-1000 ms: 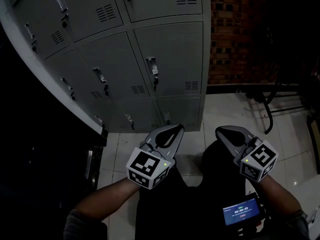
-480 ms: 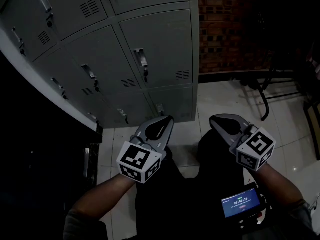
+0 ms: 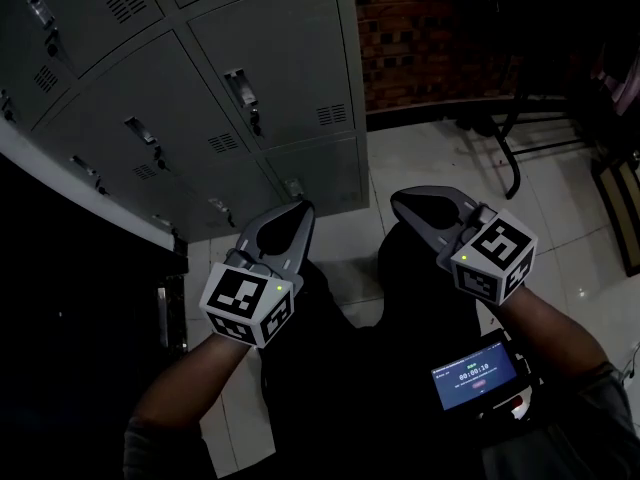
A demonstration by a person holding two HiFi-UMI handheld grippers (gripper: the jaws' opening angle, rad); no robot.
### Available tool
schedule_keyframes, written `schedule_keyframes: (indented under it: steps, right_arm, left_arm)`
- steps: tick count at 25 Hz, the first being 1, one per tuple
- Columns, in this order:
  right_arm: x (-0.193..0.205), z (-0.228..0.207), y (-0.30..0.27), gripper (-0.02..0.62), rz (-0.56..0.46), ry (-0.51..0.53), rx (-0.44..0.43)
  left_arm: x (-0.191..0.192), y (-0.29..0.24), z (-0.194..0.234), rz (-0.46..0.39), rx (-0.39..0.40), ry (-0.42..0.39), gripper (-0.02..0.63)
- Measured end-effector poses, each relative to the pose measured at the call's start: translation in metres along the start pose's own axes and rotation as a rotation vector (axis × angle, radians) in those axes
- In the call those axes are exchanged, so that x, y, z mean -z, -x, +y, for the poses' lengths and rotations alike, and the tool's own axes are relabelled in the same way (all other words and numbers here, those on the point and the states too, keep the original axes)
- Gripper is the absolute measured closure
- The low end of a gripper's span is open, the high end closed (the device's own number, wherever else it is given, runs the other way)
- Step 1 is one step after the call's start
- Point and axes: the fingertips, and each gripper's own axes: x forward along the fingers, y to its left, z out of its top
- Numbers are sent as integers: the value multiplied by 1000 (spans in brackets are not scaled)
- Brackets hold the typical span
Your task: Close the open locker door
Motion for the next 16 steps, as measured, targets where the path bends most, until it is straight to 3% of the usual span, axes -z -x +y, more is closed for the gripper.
schedule_keyframes:
  steps: [16]
  right_arm:
    - [5, 0, -1, 589, 11, -16, -2]
  left_arm:
    - [8, -2, 2, 19, -1, 17, 604]
